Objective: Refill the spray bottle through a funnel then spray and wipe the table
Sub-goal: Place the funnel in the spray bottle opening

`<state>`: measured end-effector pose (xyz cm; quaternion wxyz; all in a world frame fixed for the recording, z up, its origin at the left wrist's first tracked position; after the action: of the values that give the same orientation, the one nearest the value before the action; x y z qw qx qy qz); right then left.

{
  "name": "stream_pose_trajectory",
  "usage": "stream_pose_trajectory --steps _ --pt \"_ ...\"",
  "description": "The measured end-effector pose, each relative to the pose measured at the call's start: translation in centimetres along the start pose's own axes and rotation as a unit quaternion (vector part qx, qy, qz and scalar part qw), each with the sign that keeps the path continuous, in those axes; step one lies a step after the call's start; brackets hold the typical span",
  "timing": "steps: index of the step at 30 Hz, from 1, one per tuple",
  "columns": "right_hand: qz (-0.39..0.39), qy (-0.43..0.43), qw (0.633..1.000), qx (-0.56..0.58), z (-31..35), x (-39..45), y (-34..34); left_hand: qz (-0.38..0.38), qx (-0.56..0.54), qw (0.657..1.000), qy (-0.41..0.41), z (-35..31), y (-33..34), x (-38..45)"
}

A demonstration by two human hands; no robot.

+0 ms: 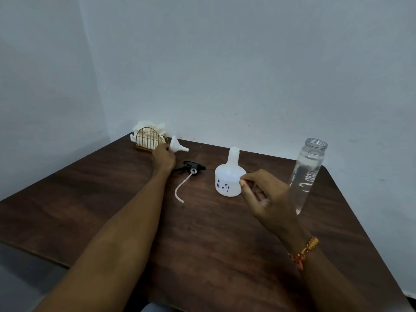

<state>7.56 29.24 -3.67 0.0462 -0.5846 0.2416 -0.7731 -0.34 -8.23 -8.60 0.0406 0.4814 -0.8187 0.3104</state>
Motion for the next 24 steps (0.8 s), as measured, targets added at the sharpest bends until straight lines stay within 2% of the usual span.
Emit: stream_pose_trajectory --steps 7,12,17,20,24 --pt "0.042 0.065 0.997 -0.002 -1.5 -0.8 1.9 -0.009 -0.045 0.998 0.048 -3.2 -2.1 -2.5" --pt "0.039 0.099 0.994 0.013 -1.5 -0.8 2.7 -0.011 -0.093 0.985 0.146 -7.7 -4.2 -5.2" --pt "0.038 0.113 0.992 0.036 -0.6 -0.4 2.9 -0.032 -0.116 0.961 0.250 -11.8 -6.7 -9.6" --pt "0.002 0.130 0.989 0.074 0.1 0.6 2.2 -0.063 -0.124 0.938 0.318 -13.8 -8.6 -12.8" --pt "-0.047 0.149 0.978 0.136 1.0 3.1 0.4 -0.067 -0.107 0.897 0.423 -16.0 -10.7 -15.9"
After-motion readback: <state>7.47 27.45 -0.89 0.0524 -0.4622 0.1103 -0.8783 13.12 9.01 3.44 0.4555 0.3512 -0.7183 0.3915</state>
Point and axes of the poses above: each hand's wrist, its own x-axis towards the middle knuckle, its own y-axis out of the palm, z = x × y, the point moved 3 cm from there along x, towards the middle knuckle, and after that the axes turned 2 degrees about -z, right-handed, at the moved point
